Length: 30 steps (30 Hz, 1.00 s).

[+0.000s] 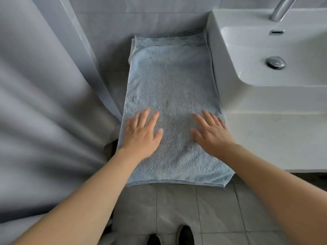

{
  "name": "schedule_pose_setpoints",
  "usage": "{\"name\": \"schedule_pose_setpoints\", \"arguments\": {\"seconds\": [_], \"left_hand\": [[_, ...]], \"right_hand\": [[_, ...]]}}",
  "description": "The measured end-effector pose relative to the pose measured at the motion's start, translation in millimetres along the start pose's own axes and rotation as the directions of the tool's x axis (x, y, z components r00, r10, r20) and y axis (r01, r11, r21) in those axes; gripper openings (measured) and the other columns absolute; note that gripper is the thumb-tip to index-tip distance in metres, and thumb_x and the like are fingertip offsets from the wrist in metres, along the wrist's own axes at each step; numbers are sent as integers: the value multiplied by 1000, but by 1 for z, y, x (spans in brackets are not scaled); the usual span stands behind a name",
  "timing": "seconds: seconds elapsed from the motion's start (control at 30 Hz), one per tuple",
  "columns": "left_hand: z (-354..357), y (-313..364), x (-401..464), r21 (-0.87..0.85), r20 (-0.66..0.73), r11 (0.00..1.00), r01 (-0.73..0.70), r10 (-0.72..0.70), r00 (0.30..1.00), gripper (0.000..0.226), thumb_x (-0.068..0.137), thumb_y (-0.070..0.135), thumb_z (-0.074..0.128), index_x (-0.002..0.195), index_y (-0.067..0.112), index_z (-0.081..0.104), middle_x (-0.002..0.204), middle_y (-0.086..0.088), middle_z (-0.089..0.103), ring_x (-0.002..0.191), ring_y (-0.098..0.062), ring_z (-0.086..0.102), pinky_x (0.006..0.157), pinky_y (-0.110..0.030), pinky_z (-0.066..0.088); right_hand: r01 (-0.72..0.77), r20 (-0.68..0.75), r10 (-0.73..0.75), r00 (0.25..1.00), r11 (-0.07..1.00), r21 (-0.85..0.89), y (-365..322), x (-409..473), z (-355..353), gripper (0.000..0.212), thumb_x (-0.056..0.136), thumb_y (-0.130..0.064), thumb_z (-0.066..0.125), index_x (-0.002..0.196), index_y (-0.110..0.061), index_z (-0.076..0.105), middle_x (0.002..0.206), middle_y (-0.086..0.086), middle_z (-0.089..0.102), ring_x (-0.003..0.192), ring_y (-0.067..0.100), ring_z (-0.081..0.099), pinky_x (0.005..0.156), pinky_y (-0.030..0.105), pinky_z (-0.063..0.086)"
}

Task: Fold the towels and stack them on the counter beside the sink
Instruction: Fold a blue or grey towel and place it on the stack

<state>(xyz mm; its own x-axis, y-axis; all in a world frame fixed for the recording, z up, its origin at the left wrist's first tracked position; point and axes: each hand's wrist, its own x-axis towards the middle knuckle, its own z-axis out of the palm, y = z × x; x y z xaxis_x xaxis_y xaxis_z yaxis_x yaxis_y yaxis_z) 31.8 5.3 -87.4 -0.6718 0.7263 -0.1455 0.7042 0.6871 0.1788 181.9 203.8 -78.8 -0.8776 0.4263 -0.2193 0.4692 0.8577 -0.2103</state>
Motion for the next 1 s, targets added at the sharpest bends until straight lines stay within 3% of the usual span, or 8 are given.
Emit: {"name": "schedule_pose_setpoints", "arguments": {"seconds": [0.2,0.5,0.63,0.67,0.73,0.8,0.9,1.0], "left_hand": [[37,-20,-5,70,-62,993,96,-92,994,71,92,68,-1,156,37,-4,166,2,-9,151,-23,-15,117,-55,-17],[39,7,-1,39,-61,992,116,-114,992,64,96,62,6,155,41,-1,166,7,-5,152,-21,-11,118,-59,-11],[27,-20,-33,-331,-147,878,346,-410,900,63,97,54,28,153,24,27,162,-6,19,149,-25,17,119,-50,12],[27,-27,-47,-515,-94,747,421,-537,839,63,95,51,36,149,19,34,157,-10,29,143,-27,29,116,-47,22],[26,-34,-75,-818,233,268,509,-655,719,45,95,36,47,135,17,48,143,-14,48,123,-26,51,103,-42,38],[27,-35,-98,-808,539,-138,573,-565,625,21,94,23,47,112,21,58,123,-10,62,103,-22,58,95,-40,41],[29,-30,-111,-746,594,-100,658,-547,590,18,91,13,45,105,18,54,104,-8,60,90,-24,57,84,-35,42],[29,-16,-114,-676,592,-16,737,-606,531,5,94,17,49,90,16,52,89,-7,57,76,-24,52,63,-30,35]], "right_hand": [[-46,-92,34,995,991,-125,28,0,34,73,91,-69,-2,154,-34,-4,162,-3,-13,148,21,-18,113,33,-24],[5,-78,-15,997,992,-129,22,8,35,63,96,-62,7,154,-39,-5,162,-8,-15,148,15,-19,120,43,-11],[-104,-347,199,917,956,274,12,-30,25,56,99,-41,33,151,-24,27,160,5,16,146,21,13,120,44,4],[-149,-398,324,858,900,411,5,-46,26,56,94,-38,40,147,-21,33,153,8,26,139,23,21,117,46,12],[-256,-378,589,714,723,641,-12,-76,35,60,81,-33,49,138,-18,42,137,12,37,124,25,31,108,42,21],[-354,-209,811,547,450,820,-27,-96,47,63,72,-29,52,133,-15,44,127,14,41,116,29,38,98,35,27],[-330,205,916,344,-86,940,-37,-103,55,62,79,-23,64,134,-20,36,129,7,35,104,24,47,86,30,36],[-285,470,793,387,-382,879,-31,-97,54,77,78,-30,77,138,-20,29,132,2,41,101,13,49,89,26,37]]}}
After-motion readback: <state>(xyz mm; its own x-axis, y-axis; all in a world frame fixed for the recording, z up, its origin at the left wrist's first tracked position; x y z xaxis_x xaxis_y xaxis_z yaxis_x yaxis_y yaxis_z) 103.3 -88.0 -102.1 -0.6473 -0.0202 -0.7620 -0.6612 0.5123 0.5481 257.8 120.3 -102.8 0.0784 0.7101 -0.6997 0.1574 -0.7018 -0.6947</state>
